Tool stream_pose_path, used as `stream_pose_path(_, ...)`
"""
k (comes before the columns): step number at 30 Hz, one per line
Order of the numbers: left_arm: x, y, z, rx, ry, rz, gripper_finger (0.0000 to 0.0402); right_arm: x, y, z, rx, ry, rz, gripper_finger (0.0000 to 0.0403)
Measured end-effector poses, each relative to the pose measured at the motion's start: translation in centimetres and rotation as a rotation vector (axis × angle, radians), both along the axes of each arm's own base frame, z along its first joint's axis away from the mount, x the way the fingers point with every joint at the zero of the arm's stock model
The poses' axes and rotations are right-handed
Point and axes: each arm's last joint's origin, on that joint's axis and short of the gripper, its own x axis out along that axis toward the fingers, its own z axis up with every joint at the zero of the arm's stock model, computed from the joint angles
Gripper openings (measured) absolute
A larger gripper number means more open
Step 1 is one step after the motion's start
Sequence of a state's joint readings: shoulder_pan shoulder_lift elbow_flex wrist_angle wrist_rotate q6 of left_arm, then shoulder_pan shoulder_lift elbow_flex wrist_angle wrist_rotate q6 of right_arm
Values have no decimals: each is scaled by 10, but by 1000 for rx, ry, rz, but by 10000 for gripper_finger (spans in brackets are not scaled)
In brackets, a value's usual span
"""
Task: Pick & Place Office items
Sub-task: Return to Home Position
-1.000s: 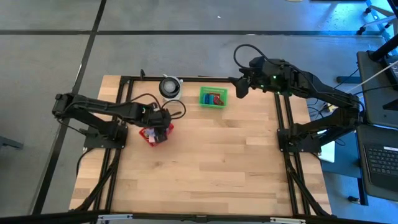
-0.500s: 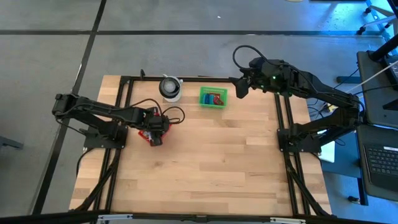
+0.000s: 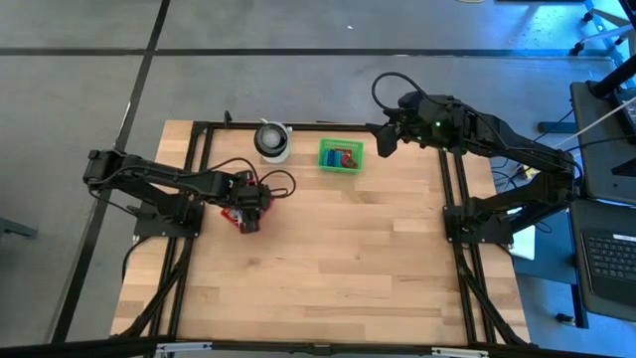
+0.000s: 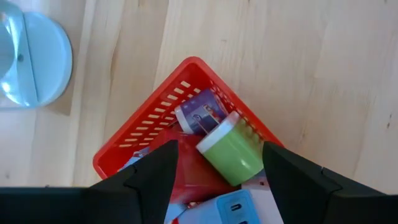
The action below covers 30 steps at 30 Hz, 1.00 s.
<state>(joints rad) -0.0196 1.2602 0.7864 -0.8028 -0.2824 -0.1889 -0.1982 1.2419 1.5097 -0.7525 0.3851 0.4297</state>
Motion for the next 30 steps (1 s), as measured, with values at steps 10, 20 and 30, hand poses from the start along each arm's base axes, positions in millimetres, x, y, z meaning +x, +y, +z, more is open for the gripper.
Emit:
stream_pose_path(10,9,0,21,31,-39,-75,228,0,0,-1,-39,40,35,347)
stream_pose_path(20,30,0,83,139,-188,-254,230,0,3,-2,-45,74,137,347)
stream_pose_path(30,37,6,101,39,-432,-135,229,1,7,-4,22,74,308,347)
